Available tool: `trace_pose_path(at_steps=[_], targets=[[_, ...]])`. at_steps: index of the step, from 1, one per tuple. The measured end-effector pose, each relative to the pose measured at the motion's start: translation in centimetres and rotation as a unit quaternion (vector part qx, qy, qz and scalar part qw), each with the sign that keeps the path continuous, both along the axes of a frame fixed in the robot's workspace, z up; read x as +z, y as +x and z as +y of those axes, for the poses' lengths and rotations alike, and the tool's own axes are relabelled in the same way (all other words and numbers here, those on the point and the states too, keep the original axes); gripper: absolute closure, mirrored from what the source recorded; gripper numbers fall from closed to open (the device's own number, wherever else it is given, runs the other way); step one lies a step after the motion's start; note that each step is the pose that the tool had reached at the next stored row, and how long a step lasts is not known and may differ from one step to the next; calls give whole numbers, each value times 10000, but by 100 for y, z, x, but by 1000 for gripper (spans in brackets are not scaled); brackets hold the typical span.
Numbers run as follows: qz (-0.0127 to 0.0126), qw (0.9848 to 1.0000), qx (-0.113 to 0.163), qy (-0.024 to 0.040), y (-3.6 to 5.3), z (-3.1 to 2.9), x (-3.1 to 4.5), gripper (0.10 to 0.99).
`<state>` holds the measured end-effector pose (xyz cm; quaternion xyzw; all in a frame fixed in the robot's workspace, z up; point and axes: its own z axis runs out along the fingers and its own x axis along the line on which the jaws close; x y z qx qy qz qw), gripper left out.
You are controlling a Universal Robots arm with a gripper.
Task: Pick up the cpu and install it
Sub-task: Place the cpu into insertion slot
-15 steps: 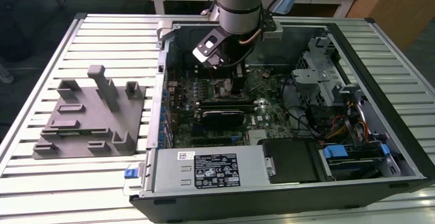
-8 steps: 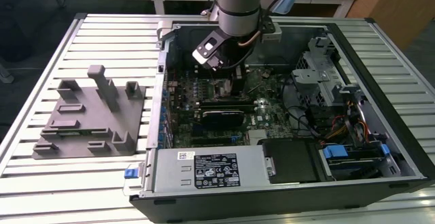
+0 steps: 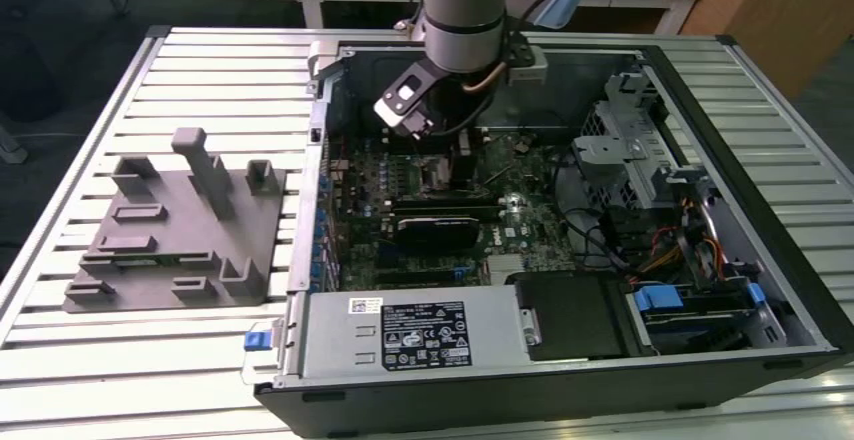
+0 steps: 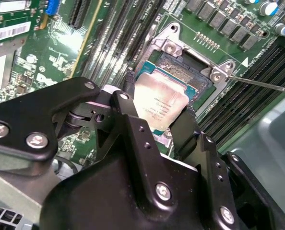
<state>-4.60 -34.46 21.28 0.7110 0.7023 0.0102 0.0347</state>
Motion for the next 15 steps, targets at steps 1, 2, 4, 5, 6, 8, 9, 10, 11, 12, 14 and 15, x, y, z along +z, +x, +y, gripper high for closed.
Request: trace_pose_path(at_steps=[1, 2, 4, 5, 6, 8, 9, 10, 11, 12, 14, 15], targets=[[0, 10000, 5, 0, -2, 7, -6, 545], [-1, 10000, 13, 1, -3, 14, -13, 545], [0, 10000, 35, 0, -3, 23, -29, 545], [0, 10000, 49, 0, -3, 27, -37, 545], [0, 10000, 62, 0, -3, 31, -45, 545], [0, 10000, 82, 0, -3, 38, -63, 545], [0, 10000, 82, 0, -4, 40, -69, 545], [0, 10000, 83, 0, -4, 42, -75, 545], [0, 10000, 82, 0, -4, 45, -81, 545], [0, 10000, 82, -1, -4, 49, -85, 545], [0, 10000, 83, 0, -5, 61, -95, 545], [-1, 10000, 84, 1, -6, 66, -100, 545]])
